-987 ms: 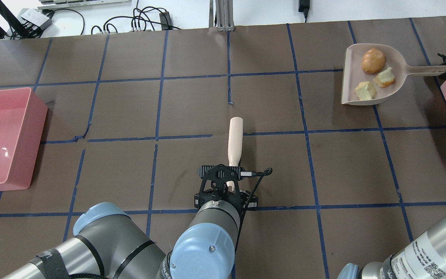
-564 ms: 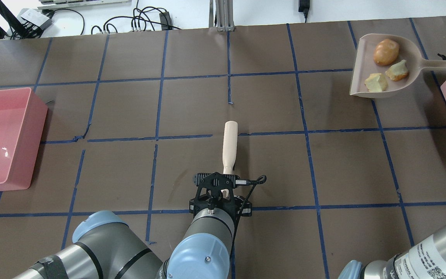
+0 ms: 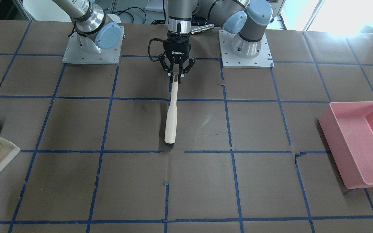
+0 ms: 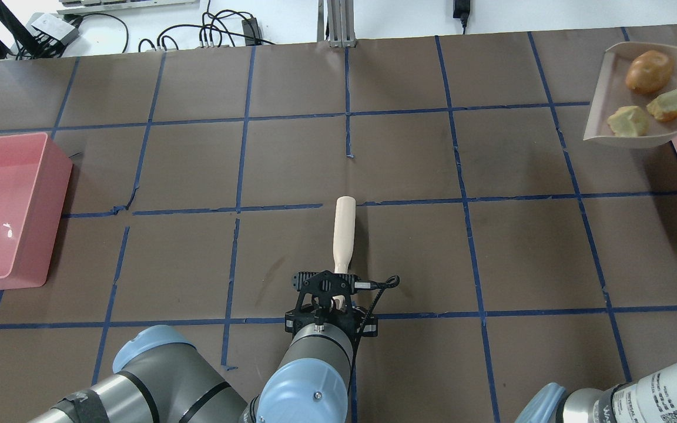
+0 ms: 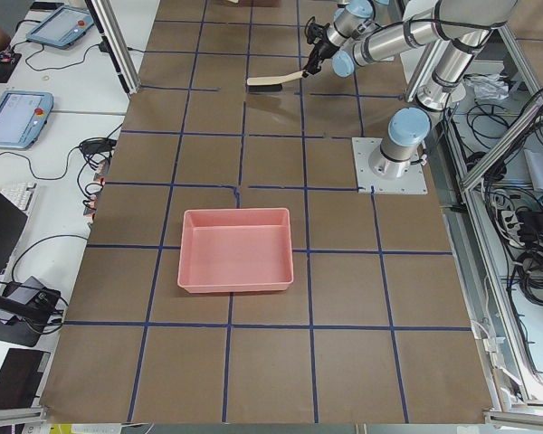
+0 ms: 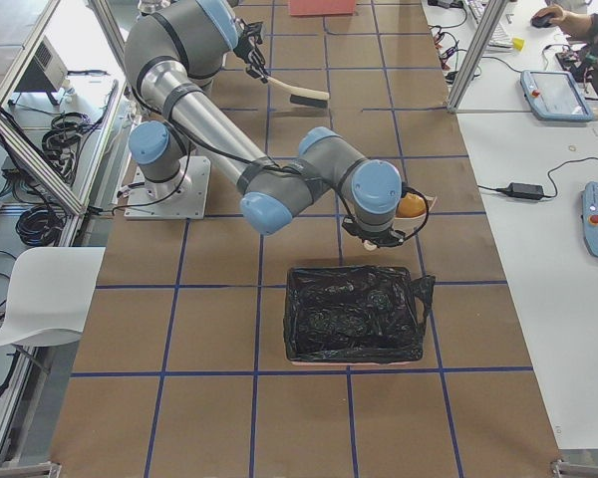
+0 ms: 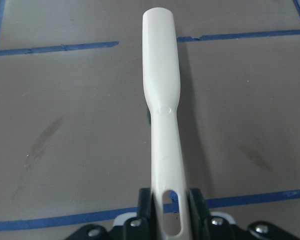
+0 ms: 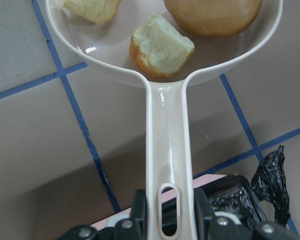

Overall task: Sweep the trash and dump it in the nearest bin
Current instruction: 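Carry the dustpan outward over the black trash bin with the right gripper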

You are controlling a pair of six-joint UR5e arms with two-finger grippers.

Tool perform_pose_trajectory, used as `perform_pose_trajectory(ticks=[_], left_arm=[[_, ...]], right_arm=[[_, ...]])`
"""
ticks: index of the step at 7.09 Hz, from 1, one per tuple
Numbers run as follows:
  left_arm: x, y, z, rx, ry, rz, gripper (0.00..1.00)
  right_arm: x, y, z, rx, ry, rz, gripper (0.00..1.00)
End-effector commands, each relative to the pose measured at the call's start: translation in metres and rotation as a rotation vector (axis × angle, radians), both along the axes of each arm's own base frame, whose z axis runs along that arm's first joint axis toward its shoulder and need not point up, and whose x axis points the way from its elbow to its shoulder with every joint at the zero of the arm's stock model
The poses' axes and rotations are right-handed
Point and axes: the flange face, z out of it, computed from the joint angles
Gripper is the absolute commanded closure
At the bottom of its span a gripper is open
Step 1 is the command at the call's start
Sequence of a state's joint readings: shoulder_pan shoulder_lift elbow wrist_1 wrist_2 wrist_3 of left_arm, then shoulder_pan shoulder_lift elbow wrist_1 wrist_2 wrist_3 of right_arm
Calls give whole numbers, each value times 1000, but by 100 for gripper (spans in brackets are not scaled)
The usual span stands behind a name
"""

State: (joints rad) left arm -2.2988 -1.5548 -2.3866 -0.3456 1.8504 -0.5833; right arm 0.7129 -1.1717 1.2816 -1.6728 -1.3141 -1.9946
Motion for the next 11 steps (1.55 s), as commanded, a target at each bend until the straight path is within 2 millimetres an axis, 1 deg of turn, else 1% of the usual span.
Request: perform_pose_trajectory(ticks=[1, 2, 3, 4, 5, 6, 7, 8, 9, 10, 11], left_arm=[[2, 2, -3, 2, -9, -7, 100], [1, 3, -3, 7, 0, -5, 100], [0, 4, -3, 7, 3, -6, 100], [-1, 4, -3, 13, 6, -7, 99], [-1, 4, -4, 16, 5, -4, 98], [-1, 5, -5, 19, 3, -4, 96], [-1, 5, -6, 22, 2, -5, 94], [-3, 5, -9, 39, 10, -4, 93], [-5, 5, -15, 60, 16, -10, 93], [-5, 6, -16, 65, 12, -12, 92], [-6, 6, -18, 70, 8, -11, 92]], right_arm=[[-69, 63, 25, -8, 45, -97, 100], [-102, 98, 38, -5, 41, -147, 100], [-130, 129, 52, -6, 41, -191, 100], [-151, 155, 55, -12, 25, -233, 100], [-167, 175, 55, -26, 14, -264, 100], [-186, 199, 63, -58, 39, -254, 100], [-208, 221, 55, -54, 42, -256, 100], [-223, 224, 40, -47, 60, -216, 100], [-227, 225, 40, -31, 90, -215, 100], [-221, 221, 49, 11, 140, -197, 100], [-216, 211, 55, 14, 181, -177, 100]])
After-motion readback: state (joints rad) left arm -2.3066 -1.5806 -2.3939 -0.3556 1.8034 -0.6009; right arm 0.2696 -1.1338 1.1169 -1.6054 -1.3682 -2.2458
